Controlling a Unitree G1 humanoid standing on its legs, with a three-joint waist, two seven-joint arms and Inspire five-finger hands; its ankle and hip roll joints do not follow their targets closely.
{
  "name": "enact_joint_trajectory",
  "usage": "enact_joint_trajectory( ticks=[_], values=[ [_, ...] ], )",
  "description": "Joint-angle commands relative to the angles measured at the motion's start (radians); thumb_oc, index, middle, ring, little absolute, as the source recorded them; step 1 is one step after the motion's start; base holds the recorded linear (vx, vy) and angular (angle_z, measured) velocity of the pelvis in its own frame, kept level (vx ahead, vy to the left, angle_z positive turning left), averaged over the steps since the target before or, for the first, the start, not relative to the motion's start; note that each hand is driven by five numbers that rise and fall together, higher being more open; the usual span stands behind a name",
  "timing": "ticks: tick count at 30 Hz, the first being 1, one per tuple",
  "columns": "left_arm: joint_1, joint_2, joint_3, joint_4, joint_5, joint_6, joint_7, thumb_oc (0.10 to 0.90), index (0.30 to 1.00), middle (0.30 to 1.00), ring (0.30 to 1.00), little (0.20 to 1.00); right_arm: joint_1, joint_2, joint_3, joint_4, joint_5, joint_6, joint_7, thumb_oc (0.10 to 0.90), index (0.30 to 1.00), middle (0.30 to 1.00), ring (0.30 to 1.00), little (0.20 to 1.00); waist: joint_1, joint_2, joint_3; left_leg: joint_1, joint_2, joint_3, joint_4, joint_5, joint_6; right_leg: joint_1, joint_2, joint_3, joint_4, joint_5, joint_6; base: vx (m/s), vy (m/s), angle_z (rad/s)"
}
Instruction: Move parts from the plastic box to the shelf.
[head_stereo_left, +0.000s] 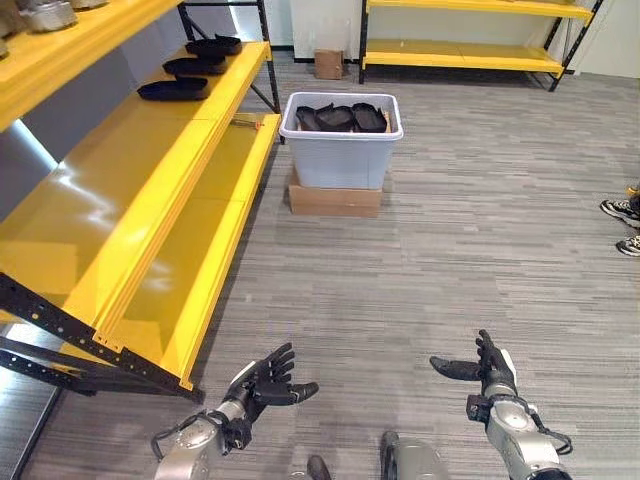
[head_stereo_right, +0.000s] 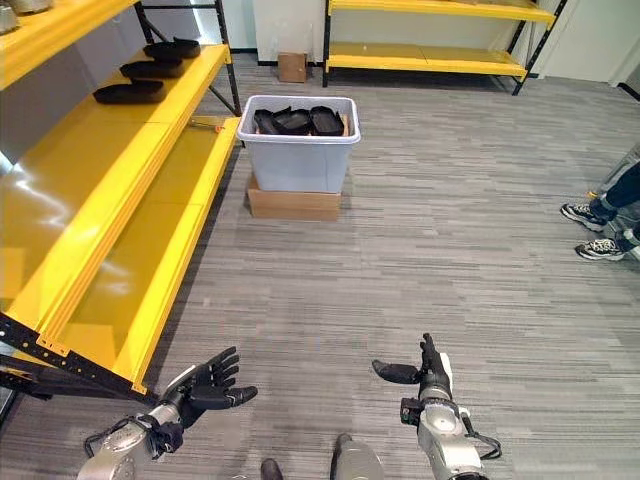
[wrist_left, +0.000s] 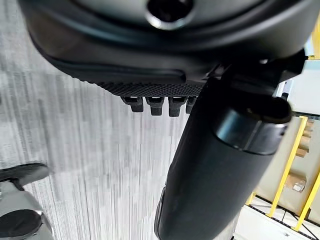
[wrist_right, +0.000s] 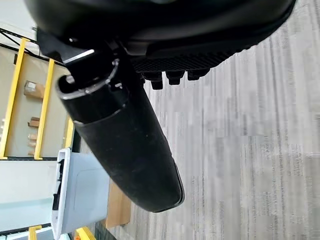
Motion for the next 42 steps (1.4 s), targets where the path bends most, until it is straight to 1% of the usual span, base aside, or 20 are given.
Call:
enact_joint_trajectory(
  ticks=[1, 2, 4, 5, 7, 10, 12, 15, 18, 19, 23, 27, 29, 34, 36, 37, 38, 39, 40, 42],
  values=[
    [-0.057, 0.024, -0.023, -0.1, -0.037, -0.041, -0.008, 0.9, 1.0, 1.0, 1.0, 1.0, -0.057, -0.024, -0.032, -0.077, -0.019, -0.096, -0.02, 0.9, 1.0, 1.0, 1.0, 1.0, -0.003, -0.01, -0.025, 0.002, -0.006, -0.127, 0.117, -0.137, -0.014, 0.027, -0.017, 0.018, -0.095, 0.106, 0.022, 0.39, -0.17, 0.33],
    [-0.068, 0.021, -0.048, -0.097, -0.044, -0.042, -0.004, 0.9, 1.0, 1.0, 1.0, 1.0, -0.049, -0.017, -0.038, -0.072, -0.049, -0.095, 0.0, 0.9, 1.0, 1.0, 1.0, 1.0, -0.009, -0.017, -0.017, 0.005, -0.014, -0.148, 0.144, -0.169, -0.015, 0.022, -0.114, 0.076, -0.242, 0.215, 0.039, 0.37, -0.146, 0.25],
    [-0.065, 0.024, -0.051, -0.097, -0.044, -0.041, -0.014, 0.9, 1.0, 1.0, 1.0, 1.0, -0.044, -0.013, -0.04, -0.07, -0.06, -0.093, 0.008, 0.9, 1.0, 1.0, 1.0, 1.0, -0.01, -0.014, -0.014, 0.011, -0.008, -0.152, 0.156, -0.179, -0.017, 0.024, -0.137, 0.081, -0.274, 0.233, 0.043, 0.42, -0.135, 0.46],
    [-0.049, 0.03, -0.047, -0.101, -0.042, -0.04, -0.03, 0.9, 1.0, 1.0, 1.0, 1.0, -0.033, -0.005, -0.043, -0.072, -0.066, -0.091, 0.019, 0.9, 1.0, 1.0, 1.0, 1.0, -0.009, -0.008, -0.008, 0.024, 0.006, -0.154, 0.175, -0.192, -0.023, 0.016, -0.169, 0.083, -0.303, 0.251, 0.05, 0.59, -0.165, 0.59],
    [-0.027, 0.038, -0.041, -0.118, -0.043, -0.035, -0.037, 0.9, 1.0, 1.0, 1.0, 1.0, -0.019, 0.004, -0.047, -0.089, -0.08, -0.085, 0.013, 0.9, 1.0, 1.0, 1.0, 1.0, -0.012, -0.005, 0.0, 0.033, 0.024, -0.154, 0.211, -0.221, -0.024, 0.005, -0.188, 0.084, -0.291, 0.26, 0.054, 0.55, -0.163, 0.33],
    [-0.034, 0.041, -0.058, -0.116, -0.03, -0.013, -0.029, 0.9, 1.0, 1.0, 1.0, 1.0, -0.015, -0.011, -0.047, -0.104, -0.059, -0.088, -0.019, 0.9, 1.0, 1.0, 1.0, 1.0, -0.017, -0.022, -0.003, -0.021, 0.04, -0.156, 0.32, -0.265, -0.033, 0.035, -0.197, 0.07, -0.295, 0.213, 0.046, 0.44, -0.14, 0.34],
    [-0.031, 0.037, -0.07, -0.11, -0.056, -0.004, -0.026, 0.9, 1.0, 1.0, 1.0, 1.0, -0.015, -0.017, -0.045, -0.101, -0.05, -0.078, -0.03, 0.9, 1.0, 1.0, 1.0, 1.0, -0.025, -0.027, -0.014, -0.037, 0.049, -0.151, 0.369, -0.29, -0.037, 0.051, -0.182, 0.078, -0.273, 0.176, 0.042, 0.53, -0.078, 0.65],
    [0.03, 0.022, -0.05, -0.135, -0.055, 0.015, -0.076, 0.9, 1.0, 1.0, 1.0, 1.0, 0.001, -0.027, -0.048, -0.11, -0.058, -0.049, -0.008, 0.9, 1.0, 1.0, 1.0, 1.0, -0.041, -0.028, -0.049, 0.004, 0.081, -0.12, 0.367, -0.304, -0.045, 0.074, -0.126, 0.093, -0.215, 0.122, 0.032, 0.6, -0.072, 0.11],
    [0.062, 0.017, -0.044, -0.149, -0.039, 0.018, -0.079, 0.9, 1.0, 1.0, 1.0, 1.0, 0.013, -0.033, -0.045, -0.105, -0.077, -0.046, 0.015, 0.9, 1.0, 1.0, 1.0, 1.0, -0.051, -0.028, -0.071, 0.027, 0.111, -0.09, 0.37, -0.286, -0.059, 0.081, -0.083, 0.083, -0.198, 0.087, 0.003, 0.55, -0.088, -0.12],
    [0.067, 0.01, -0.048, -0.149, -0.037, 0.018, -0.077, 0.9, 1.0, 1.0, 1.0, 1.0, 0.016, -0.034, -0.038, -0.106, -0.082, -0.039, 0.011, 0.9, 1.0, 1.0, 1.0, 1.0, -0.058, -0.027, -0.08, 0.034, 0.125, -0.081, 0.375, -0.266, -0.066, 0.078, -0.054, 0.081, -0.185, 0.066, -0.015, 0.48, -0.082, -0.03],
    [0.062, -0.002, -0.069, -0.163, -0.044, 0.023, -0.066, 0.9, 1.0, 1.0, 1.0, 1.0, 0.017, -0.049, -0.034, -0.092, -0.082, -0.05, 0.024, 0.9, 1.0, 1.0, 1.0, 1.0, -0.072, -0.024, -0.087, 0.012, 0.156, -0.075, 0.427, -0.225, -0.08, 0.058, 0.006, 0.077, -0.127, 0.007, -0.059, 0.34, -0.062, -0.09],
    [0.035, -0.02, -0.097, -0.144, -0.05, 0.006, -0.052, 0.9, 1.0, 1.0, 1.0, 1.0, 0.004, -0.054, -0.022, -0.076, -0.076, -0.062, 0.022, 0.9, 1.0, 1.0, 1.0, 1.0, -0.082, -0.023, -0.091, -0.004, 0.164, -0.081, 0.449, -0.214, -0.084, 0.029, 0.04, 0.076, -0.088, -0.024, -0.08, 0.19, -0.032, -0.07],
    [0.017, -0.027, -0.114, -0.149, -0.046, -0.007, -0.045, 0.9, 1.0, 1.0, 1.0, 1.0, -0.001, -0.062, -0.02, -0.076, -0.079, -0.067, 0.028, 0.9, 1.0, 1.0, 1.0, 1.0, -0.087, -0.02, -0.088, -0.036, 0.176, -0.09, 0.488, -0.184, -0.091, 0.02, 0.069, 0.071, -0.065, -0.056, -0.104, 0.19, -0.054, -0.02],
    [0.006, -0.024, -0.119, -0.148, -0.039, -0.02, 0.005, 0.9, 1.0, 1.0, 1.0, 1.0, 0.003, -0.069, -0.012, -0.074, -0.097, -0.067, 0.048, 0.9, 1.0, 1.0, 1.0, 1.0, -0.089, -0.018, -0.084, -0.05, 0.172, -0.099, 0.535, -0.184, -0.088, 0.013, 0.089, 0.059, -0.019, -0.096, -0.124, 0.16, -0.056, -0.09],
    [0.006, -0.024, -0.105, -0.124, -0.036, -0.026, 0.013, 0.9, 1.0, 1.0, 1.0, 1.0, 0.025, -0.073, -0.011, -0.073, -0.088, -0.056, 0.084, 0.9, 1.0, 1.0, 1.0, 1.0, -0.095, -0.01, -0.11, -0.02, 0.163, -0.096, 0.594, -0.126, -0.114, 0.034, 0.109, 0.024, -0.031, -0.125, -0.154, 0.2, -0.058, -0.03],
    [0.006, -0.023, -0.105, -0.124, -0.036, -0.026, 0.013, 0.9, 1.0, 1.0, 1.0, 1.0, 0.024, -0.073, -0.011, -0.073, -0.088, -0.056, 0.084, 0.9, 1.0, 1.0, 1.0, 1.0, -0.095, -0.011, -0.113, -0.022, 0.161, -0.096, 0.591, -0.123, -0.114, 0.032, 0.108, 0.025, -0.034, -0.122, -0.155, 0.15, -0.042, 0.05],
    [0.009, -0.028, -0.101, -0.118, -0.026, -0.034, 0.025, 0.9, 1.0, 1.0, 1.0, 1.0, 0.035, -0.077, -0.005, -0.073, -0.108, -0.063, 0.108, 0.9, 1.0, 1.0, 1.0, 1.0, -0.095, -0.007, -0.13, -0.023, 0.152, -0.1, 0.663, -0.069, -0.132, 0.05, 0.122, 0.004, -0.051, -0.136, -0.181, 0.18, -0.09, 0.18],
    [0.008, -0.033, -0.091, -0.099, -0.015, -0.043, 0.034, 0.9, 1.0, 1.0, 1.0, 1.0, 0.048, -0.078, 0.007, -0.075, -0.113, -0.07, 0.123, 0.9, 1.0, 1.0, 1.0, 1.0, -0.092, -0.013, -0.146, -0.058, 0.155, -0.107, 0.821, 0.01, -0.148, 0.071, 0.13, -0.01, -0.076, -0.145, -0.209, 0.25, -0.13, 0.32],
    [0.006, -0.034, -0.079, -0.09, -0.012, -0.04, 0.038, 0.9, 1.0, 1.0, 1.0, 1.0, 0.058, -0.077, 0.01, -0.08, -0.114, -0.073, 0.121, 0.9, 1.0, 1.0, 1.0, 1.0, -0.091, -0.019, -0.149, -0.105, 0.165, -0.109, 0.929, 0.023, -0.14, 0.088, 0.134, -0.012, -0.088, -0.149, -0.225, 0.19, -0.109, 0.64],
    [-0.001, -0.033, -0.067, -0.083, -0.017, -0.03, 0.054, 0.9, 1.0, 1.0, 1.0, 1.0, 0.07, -0.075, 0.013, -0.087, -0.11, -0.071, 0.12, 0.9, 1.0, 1.0, 1.0, 1.0, -0.086, -0.023, -0.143, -0.18, 0.154, -0.115, 0.991, 0.001, -0.117, 0.113, 0.145, -0.001, -0.095, -0.155, -0.233, 0.15, -0.014, 0.44]
  ],
)
